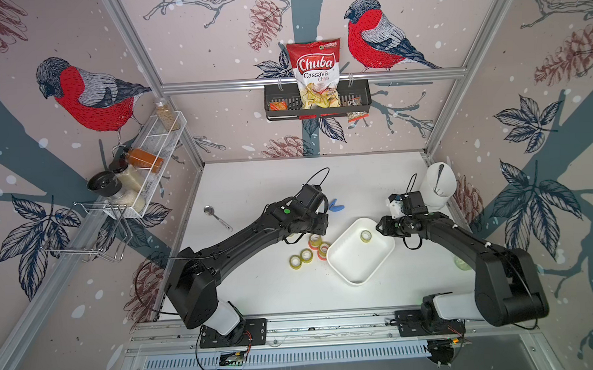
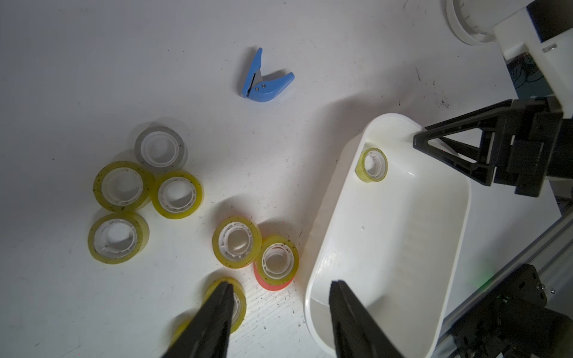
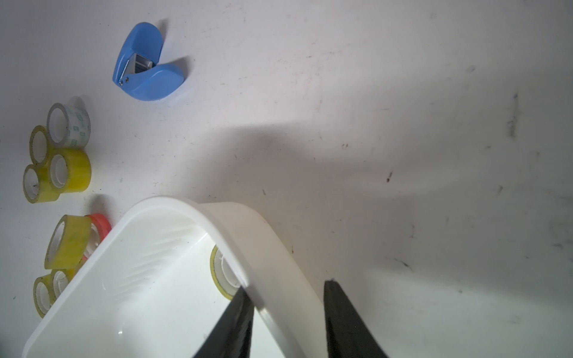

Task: Put the transparent tape into the storage box
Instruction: Adjust the storage box at the center of the board.

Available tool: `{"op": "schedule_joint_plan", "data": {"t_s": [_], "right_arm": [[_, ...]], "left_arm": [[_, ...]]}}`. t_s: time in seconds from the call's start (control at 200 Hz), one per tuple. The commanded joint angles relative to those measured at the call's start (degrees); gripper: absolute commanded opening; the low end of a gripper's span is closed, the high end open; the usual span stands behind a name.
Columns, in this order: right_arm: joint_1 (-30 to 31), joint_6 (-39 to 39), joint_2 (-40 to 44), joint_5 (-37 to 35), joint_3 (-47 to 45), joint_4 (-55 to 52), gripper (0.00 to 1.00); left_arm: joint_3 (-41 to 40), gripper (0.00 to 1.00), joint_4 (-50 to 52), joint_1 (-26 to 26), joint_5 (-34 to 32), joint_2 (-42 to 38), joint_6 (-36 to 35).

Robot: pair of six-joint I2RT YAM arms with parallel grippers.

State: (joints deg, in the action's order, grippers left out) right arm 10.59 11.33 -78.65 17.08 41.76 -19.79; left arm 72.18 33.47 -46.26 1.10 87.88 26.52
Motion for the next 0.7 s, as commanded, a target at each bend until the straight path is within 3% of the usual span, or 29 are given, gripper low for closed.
{"op": "schedule_joint_plan", "data": {"t_s": [0.0,0.18,0.355,0.695], "right_arm": [[0.09,-1.66,-0.36,0.28,0.34,1.3,0.38],[0.08,-2.57,-1.4,0.83,0.17,2.12,0.33],[0.37,-2.94,-2.98,1.35,-0.09,2.96,0.35],[0.48,-2.58,-0.1,-0.16,-0.8,3.27,0.18]], "left_arm": [[-0.55,0.55,-2.1,0.34,-0.8,-0.85,-0.72],[-0.9,0.55,-1.94,0.86,-1.47,-1.74,-1.03],[-0.9,0.54,-1.66,1.08,-1.7,-1.92,-1.12],[-0.51,0.55,-0.7,1.33,-2.81,-2.97,-1.02]]}}
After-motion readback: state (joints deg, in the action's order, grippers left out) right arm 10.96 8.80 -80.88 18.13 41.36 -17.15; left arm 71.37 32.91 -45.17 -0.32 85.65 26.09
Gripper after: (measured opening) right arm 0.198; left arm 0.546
